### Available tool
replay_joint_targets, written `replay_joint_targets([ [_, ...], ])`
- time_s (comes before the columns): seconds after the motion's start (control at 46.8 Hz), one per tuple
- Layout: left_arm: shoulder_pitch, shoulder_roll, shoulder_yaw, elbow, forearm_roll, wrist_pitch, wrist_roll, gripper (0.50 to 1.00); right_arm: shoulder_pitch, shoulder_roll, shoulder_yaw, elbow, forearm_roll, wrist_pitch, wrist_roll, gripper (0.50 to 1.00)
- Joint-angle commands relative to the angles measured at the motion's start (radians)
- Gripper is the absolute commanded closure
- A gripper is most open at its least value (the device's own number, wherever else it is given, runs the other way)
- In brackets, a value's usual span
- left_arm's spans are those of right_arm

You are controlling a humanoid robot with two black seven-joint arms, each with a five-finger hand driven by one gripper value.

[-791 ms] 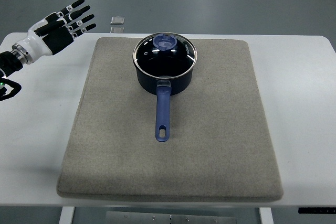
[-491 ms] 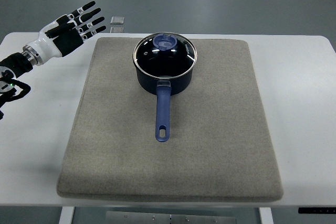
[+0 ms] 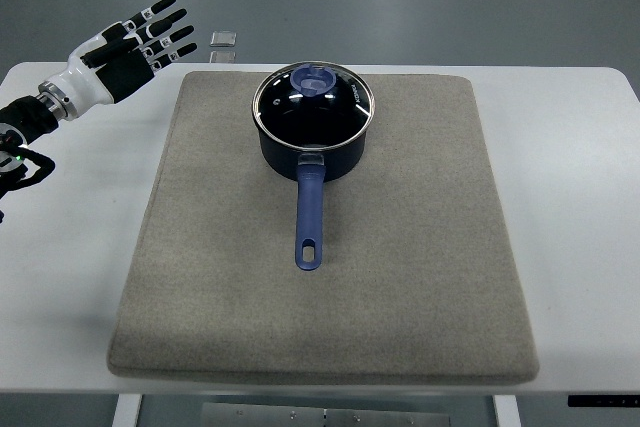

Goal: Open pot lid and place left with left hand
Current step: 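Raise the left hand and move it toward the saucepan lid, then reach the left hand over the pot to the blue lid knob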

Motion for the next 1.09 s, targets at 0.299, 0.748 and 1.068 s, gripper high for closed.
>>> replay_joint_targets([
  [0.299, -0.104, 0.006, -0.013, 0.049, 0.357, 0.000, -0.005, 0.508, 0.000, 0.000, 0.000, 0.000, 0.000, 0.000, 0.000, 0.583],
  [0.748, -0.204, 0.006, -0.013, 0.038, 0.906, 0.000, -0.089, 0.508, 0.000, 0.000, 0.000, 0.000, 0.000, 0.000, 0.000, 0.583],
  [1.068, -0.284, -0.010, 0.001, -0.009, 1.175, 0.000, -0.119, 0.510, 0.000, 0.000, 0.000, 0.000, 0.000, 0.000, 0.000, 0.583],
])
